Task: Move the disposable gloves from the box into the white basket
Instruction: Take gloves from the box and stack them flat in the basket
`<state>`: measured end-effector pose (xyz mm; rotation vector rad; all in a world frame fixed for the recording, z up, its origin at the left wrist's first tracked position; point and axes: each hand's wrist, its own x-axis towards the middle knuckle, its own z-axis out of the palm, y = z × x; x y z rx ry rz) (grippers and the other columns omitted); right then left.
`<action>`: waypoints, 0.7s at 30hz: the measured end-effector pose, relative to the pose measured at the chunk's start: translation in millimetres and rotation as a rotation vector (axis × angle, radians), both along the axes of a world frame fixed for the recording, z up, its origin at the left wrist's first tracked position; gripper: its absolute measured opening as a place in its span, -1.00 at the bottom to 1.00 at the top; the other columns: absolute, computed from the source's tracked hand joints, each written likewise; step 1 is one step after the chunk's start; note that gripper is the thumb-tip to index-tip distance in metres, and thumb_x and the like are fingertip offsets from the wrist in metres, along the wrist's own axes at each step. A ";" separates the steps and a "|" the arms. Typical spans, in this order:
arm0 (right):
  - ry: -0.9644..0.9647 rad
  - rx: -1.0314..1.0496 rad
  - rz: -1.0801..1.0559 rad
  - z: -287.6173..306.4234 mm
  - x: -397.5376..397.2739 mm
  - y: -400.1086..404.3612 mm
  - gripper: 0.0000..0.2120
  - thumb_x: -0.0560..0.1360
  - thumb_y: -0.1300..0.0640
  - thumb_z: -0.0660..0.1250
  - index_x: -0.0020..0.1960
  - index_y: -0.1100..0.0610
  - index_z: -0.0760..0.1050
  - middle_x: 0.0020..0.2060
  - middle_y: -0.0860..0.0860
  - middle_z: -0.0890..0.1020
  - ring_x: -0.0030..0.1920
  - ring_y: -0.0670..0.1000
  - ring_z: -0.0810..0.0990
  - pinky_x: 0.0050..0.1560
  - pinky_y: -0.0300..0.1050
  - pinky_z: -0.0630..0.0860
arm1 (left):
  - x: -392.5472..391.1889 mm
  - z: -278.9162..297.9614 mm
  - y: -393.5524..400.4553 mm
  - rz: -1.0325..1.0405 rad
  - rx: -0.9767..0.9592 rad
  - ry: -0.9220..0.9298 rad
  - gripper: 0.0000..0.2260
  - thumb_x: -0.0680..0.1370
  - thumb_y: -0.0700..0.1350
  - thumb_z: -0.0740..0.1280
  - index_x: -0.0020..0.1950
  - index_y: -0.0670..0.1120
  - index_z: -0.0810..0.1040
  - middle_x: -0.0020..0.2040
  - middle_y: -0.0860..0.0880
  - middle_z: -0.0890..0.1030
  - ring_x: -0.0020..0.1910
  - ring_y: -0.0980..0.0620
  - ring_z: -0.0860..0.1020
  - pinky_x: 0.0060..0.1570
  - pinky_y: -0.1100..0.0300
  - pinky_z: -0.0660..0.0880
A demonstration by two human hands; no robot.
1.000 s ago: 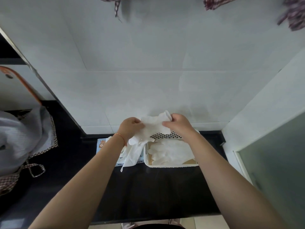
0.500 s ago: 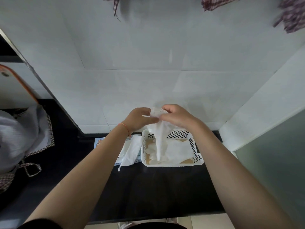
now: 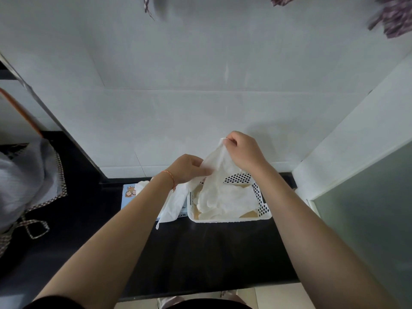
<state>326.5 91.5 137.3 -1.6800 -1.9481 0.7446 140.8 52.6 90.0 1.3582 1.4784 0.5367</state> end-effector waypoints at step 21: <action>0.261 -0.711 -0.375 -154.0 60.5 -22.1 -0.74 0.64 0.12 0.16 0.26 0.15 0.51 -0.01 0.09 0.57 -0.04 0.10 0.57 -0.05 0.03 0.58 | 47.2 -98.7 42.7 -0.378 -0.134 0.582 -0.65 0.56 0.03 0.27 0.28 -0.08 0.55 0.30 -0.09 0.54 0.30 -0.09 0.47 0.20 0.18 0.33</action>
